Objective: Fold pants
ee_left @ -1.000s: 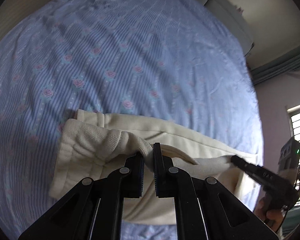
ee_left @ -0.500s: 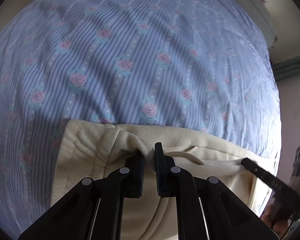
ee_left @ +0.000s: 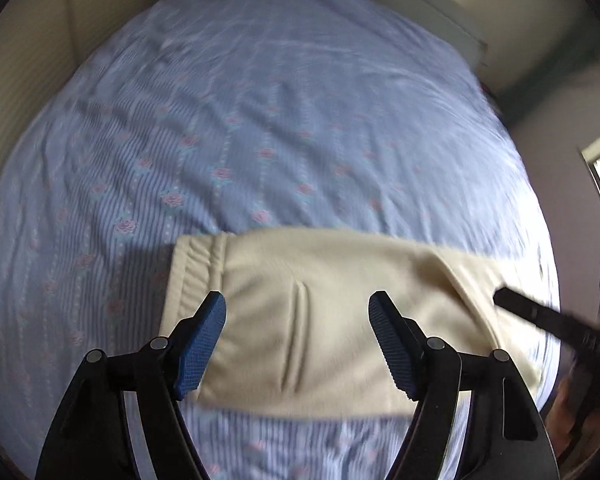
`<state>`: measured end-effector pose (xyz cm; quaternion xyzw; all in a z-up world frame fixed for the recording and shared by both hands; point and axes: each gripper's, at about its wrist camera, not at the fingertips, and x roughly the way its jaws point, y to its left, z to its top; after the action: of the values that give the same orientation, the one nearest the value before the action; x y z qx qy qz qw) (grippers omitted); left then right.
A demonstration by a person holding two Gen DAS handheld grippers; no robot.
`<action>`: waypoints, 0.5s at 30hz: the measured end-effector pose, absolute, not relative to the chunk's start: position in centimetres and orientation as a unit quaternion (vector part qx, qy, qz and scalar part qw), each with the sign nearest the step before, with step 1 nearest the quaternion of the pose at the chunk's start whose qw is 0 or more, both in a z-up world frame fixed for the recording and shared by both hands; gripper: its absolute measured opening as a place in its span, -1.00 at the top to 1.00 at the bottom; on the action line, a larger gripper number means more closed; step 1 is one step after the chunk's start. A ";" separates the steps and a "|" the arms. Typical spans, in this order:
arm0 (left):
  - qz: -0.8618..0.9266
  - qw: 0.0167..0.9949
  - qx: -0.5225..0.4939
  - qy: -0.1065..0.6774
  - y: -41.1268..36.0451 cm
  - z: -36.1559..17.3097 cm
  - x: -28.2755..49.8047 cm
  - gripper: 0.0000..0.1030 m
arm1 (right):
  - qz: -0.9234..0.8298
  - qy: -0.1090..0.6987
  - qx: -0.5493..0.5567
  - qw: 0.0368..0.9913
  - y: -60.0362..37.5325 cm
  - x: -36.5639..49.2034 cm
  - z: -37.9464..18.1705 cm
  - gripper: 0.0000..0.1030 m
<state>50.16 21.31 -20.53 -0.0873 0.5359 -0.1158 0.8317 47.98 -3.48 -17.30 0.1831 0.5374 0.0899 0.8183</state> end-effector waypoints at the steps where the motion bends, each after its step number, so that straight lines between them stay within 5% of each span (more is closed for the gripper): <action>1: -0.129 0.835 -0.075 0.529 20.9 -19.6 48.8 -0.42 | 0.086 0.532 0.182 0.822 -3.7 46.6 -16.5 0.02; 15: -0.227 0.840 -0.015 0.493 12.3 -11.8 35.2 -0.56 | -0.002 0.477 0.213 0.852 -10.2 27.0 -9.4 -0.15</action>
<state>35.22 12.31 -11.77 -0.0146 0.4934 -0.2268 0.8396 27.01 -10.17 -9.41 0.2133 0.4775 -0.0016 0.8524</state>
